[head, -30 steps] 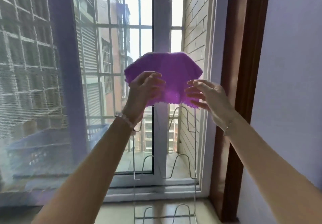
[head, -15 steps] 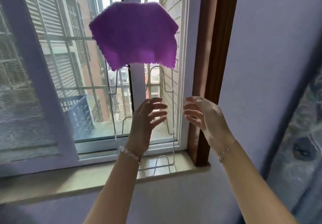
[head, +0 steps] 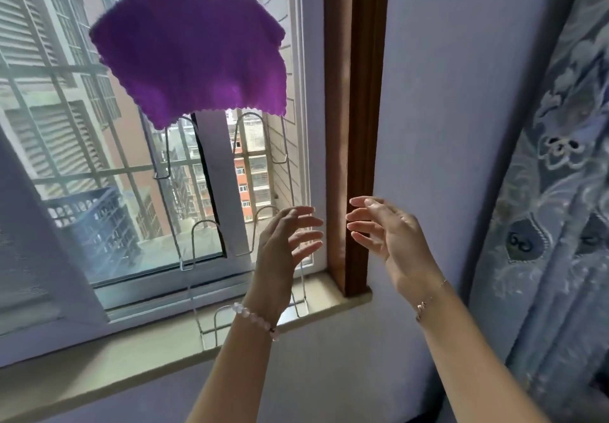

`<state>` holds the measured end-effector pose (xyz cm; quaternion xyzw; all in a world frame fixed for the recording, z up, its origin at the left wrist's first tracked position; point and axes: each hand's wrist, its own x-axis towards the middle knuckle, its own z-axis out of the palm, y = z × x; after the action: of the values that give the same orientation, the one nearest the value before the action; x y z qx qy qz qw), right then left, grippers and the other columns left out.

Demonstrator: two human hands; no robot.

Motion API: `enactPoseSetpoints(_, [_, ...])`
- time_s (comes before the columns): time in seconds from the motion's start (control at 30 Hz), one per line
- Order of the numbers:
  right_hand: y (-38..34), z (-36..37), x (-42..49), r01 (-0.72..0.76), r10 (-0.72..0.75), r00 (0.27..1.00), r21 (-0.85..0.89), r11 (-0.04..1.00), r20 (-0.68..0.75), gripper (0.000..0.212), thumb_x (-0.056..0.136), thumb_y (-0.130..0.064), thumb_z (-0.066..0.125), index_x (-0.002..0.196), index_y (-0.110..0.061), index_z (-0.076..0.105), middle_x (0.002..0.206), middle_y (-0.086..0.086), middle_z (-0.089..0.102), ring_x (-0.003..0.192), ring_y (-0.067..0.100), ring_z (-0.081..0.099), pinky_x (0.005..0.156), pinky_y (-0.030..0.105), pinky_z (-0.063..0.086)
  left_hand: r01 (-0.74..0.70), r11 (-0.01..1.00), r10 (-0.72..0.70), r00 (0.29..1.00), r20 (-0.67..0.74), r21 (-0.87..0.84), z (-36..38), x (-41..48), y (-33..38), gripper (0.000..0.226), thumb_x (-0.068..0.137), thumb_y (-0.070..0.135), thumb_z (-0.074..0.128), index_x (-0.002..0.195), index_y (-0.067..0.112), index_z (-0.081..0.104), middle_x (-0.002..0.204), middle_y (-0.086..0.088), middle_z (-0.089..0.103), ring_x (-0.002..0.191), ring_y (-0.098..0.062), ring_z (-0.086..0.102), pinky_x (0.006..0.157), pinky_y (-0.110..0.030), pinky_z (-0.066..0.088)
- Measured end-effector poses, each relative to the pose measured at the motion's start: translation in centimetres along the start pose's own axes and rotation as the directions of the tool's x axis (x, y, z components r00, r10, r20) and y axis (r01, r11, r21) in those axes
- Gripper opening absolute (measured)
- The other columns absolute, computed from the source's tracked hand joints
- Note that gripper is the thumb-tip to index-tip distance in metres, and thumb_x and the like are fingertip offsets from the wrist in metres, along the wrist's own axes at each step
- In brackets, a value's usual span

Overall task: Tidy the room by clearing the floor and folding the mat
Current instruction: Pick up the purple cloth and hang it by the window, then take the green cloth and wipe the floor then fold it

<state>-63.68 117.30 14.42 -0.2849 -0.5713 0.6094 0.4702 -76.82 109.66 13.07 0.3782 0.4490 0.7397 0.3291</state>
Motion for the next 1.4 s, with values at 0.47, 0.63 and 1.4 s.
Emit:
enactPoseSetpoints(0.47, [2.1, -7.0, -13.2, 0.014, -0.012, 0.769, -0.002, 1.0, -0.639, 0.025, 0.096, -0.013, 0.047, 0.085, -0.015, 0.069, 0.069, -0.002, 0.068, 0.067, 0.01, 0.062, 0.068, 0.022, 0.049, 0.379, 0.925, -0.309, 0.779, 0.546, -0.018, 6.7, -4.1, -6.6, 0.021, 0.097, 0.016, 0.041, 0.093, 0.011, 0.061, 0.073, 0.002, 0.069, 0.064, -0.01, 0.062, 0.073, -0.03, 0.048])
enactPoseSetpoints(0.63, [1.7, -9.1, -22.5, -0.014, -0.032, 0.537, -0.046, 0.999, -0.843, 0.025, 0.096, -0.012, 0.046, 0.086, -0.014, 0.069, 0.07, -0.003, 0.069, 0.068, 0.01, 0.063, 0.068, 0.023, 0.049, 0.483, 0.869, -0.397, 0.552, 0.733, 0.107, 11.4, -11.1, -7.8, 0.021, 0.097, 0.016, 0.043, 0.091, 0.013, 0.062, 0.071, 0.003, 0.069, 0.065, -0.012, 0.062, 0.074, -0.029, 0.048])
enactPoseSetpoints(1.4, [-3.9, -14.8, -65.8, 0.058, -0.091, -0.311, -0.115, 0.992, -0.946, 0.023, 0.096, -0.012, 0.046, 0.089, -0.012, 0.068, 0.076, 0.003, 0.067, 0.071, 0.014, 0.062, 0.072, 0.024, 0.051, 0.466, 0.738, -0.389, -0.296, 0.872, 0.488, 26.9, -53.5, -6.1, 0.026, 0.098, 0.009, 0.038, 0.087, 0.014, 0.062, 0.068, 0.004, 0.069, 0.061, -0.009, 0.063, 0.067, -0.027, 0.051])
